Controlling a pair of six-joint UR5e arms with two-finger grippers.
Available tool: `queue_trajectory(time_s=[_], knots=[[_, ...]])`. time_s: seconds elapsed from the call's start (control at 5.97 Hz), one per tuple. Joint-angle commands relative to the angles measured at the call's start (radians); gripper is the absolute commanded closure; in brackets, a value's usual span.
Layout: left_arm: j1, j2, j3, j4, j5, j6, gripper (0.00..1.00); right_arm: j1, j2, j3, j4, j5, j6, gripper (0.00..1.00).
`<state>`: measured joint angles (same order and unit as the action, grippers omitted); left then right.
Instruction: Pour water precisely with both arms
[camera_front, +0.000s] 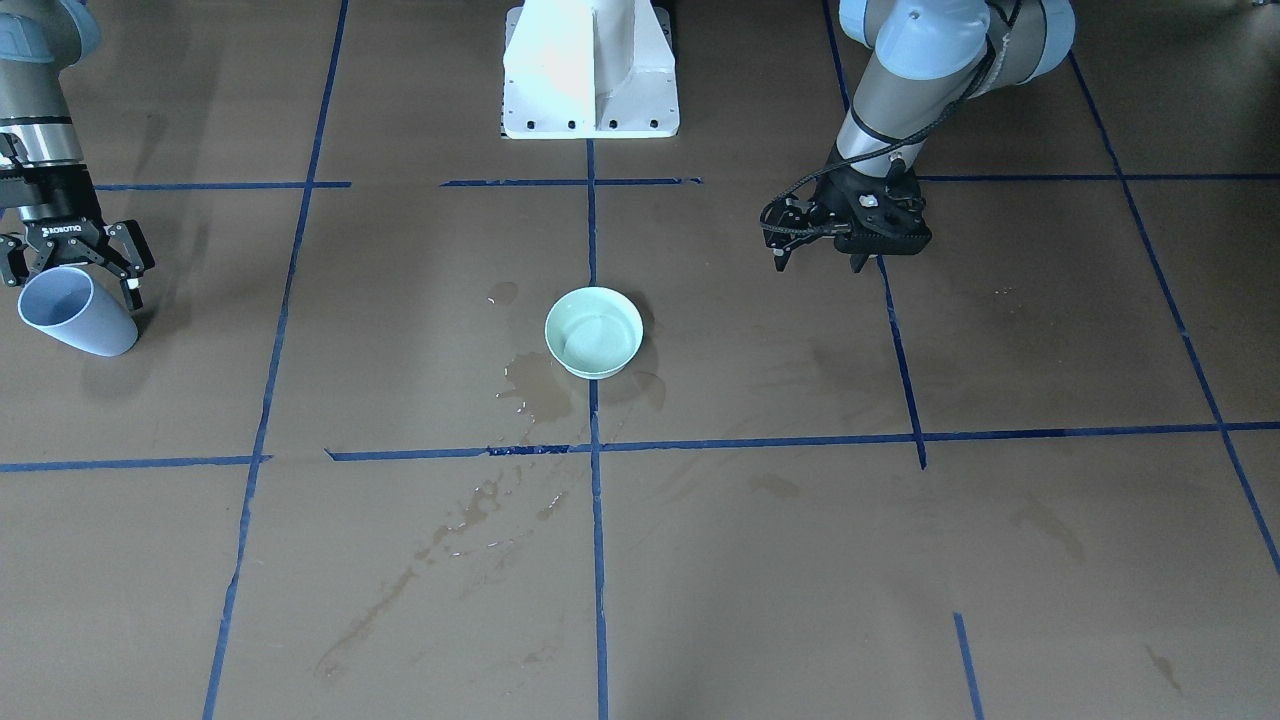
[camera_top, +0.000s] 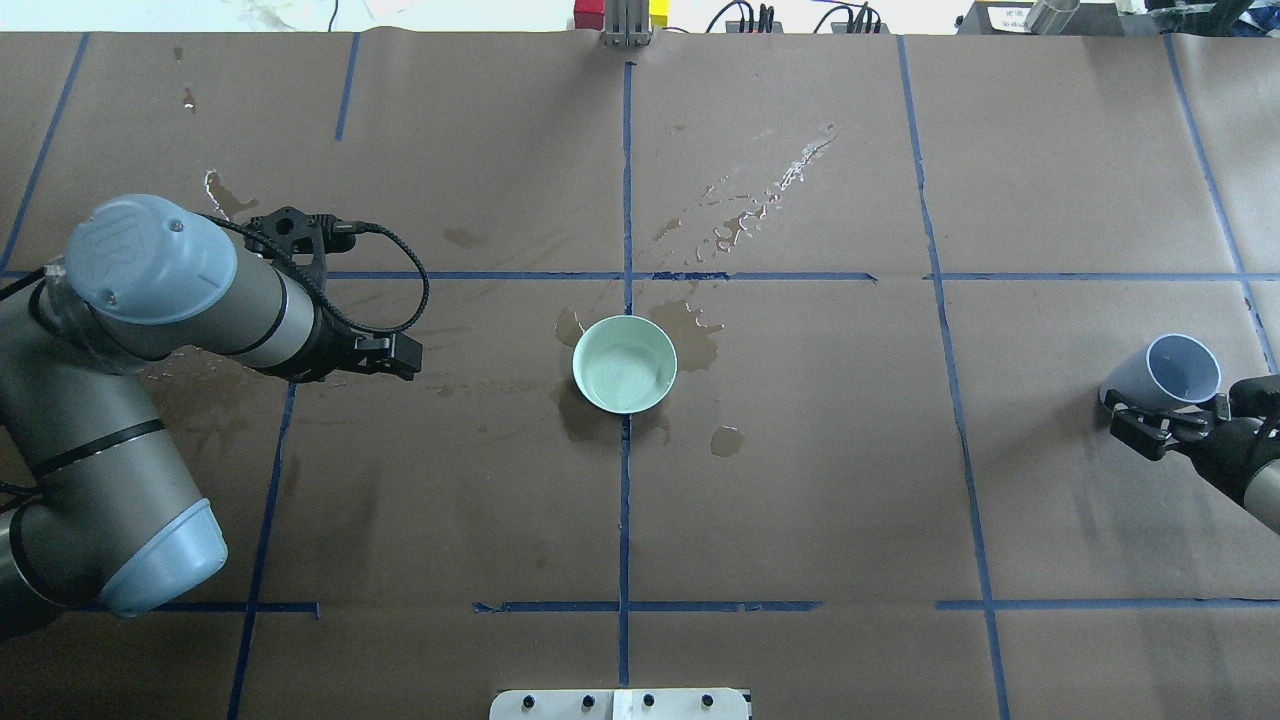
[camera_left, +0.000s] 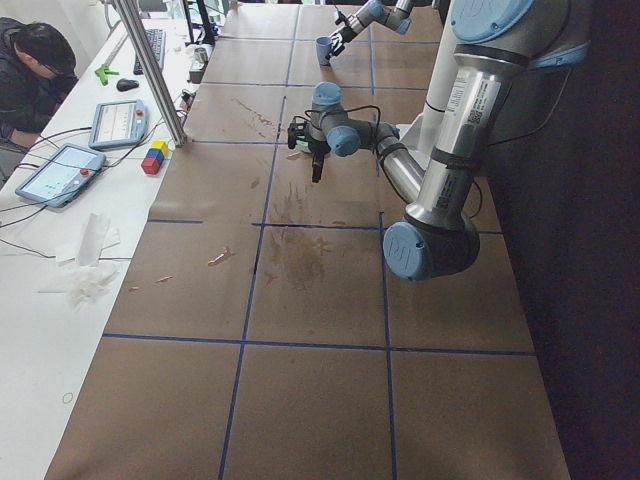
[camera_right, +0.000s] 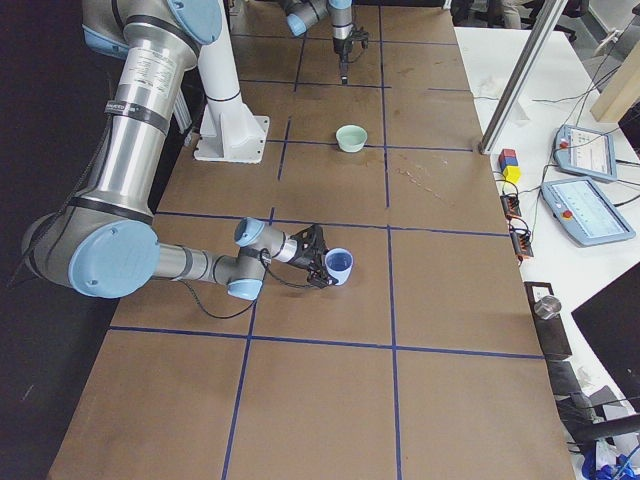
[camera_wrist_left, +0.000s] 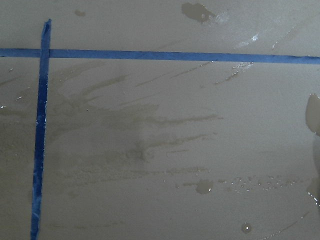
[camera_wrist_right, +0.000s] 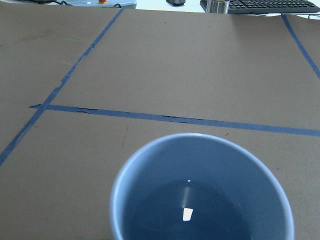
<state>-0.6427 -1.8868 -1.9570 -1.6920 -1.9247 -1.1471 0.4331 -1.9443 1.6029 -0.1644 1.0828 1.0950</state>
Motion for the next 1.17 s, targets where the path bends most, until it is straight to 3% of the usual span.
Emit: queue_trajectory(time_s=[0.0,1.0], knots=[[0.000,0.000,0.000,0.000,0.000,0.000,0.00,0.001,0.002,-0.004,0.000,-0.017,-0.004,0.00],[0.000,0.002,-0.005,0.002,0.000,-0.003,0.00,0.006,0.024,-0.018,0.002,-0.052,-0.004,0.02]])
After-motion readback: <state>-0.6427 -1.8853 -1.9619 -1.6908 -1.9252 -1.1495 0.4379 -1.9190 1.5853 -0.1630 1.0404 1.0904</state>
